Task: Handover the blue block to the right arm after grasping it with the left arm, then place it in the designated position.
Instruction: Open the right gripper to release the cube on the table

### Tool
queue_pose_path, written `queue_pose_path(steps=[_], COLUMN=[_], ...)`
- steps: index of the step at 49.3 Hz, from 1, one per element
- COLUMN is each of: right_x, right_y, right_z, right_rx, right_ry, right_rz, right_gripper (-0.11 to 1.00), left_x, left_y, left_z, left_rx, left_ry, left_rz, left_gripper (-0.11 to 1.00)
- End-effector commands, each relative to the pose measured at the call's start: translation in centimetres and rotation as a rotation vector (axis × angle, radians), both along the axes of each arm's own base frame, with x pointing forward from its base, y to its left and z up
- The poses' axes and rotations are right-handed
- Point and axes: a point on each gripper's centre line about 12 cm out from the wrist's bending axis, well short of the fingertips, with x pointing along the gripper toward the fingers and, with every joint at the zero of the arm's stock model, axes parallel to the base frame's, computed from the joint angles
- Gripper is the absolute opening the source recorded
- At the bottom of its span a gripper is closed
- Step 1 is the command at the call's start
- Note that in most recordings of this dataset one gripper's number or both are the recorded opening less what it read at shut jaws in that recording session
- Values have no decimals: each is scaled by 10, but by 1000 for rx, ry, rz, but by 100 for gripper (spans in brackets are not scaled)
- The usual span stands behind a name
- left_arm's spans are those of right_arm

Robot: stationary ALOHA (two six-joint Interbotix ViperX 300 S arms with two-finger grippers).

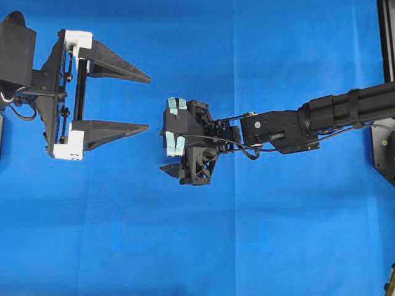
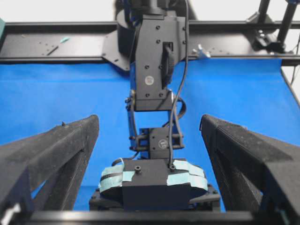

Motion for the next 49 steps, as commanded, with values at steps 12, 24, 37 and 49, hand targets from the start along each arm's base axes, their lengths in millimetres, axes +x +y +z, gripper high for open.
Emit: queue_pose_path(steps=[12,24,37,49], right_x=[-3,-18,-51,-86], right_y=[0,-2,-4,-7], right_z=[39,76,126,164], right_rx=[-6,-16,-30,-38], right_ry=[-53,-77,-130,-180], right_rz=[-3,-11,-18,-30], right_gripper=[87,87,87,87], left_x=[-5,-4,-4,-4], left_y=[1,1,1,1], left_z=[13,14,13,13], left_rx=[1,1,1,-1], left_ry=[-41,-43,-41,-41], left_rz=[3,3,3,3], left_gripper=[93,93,93,93])
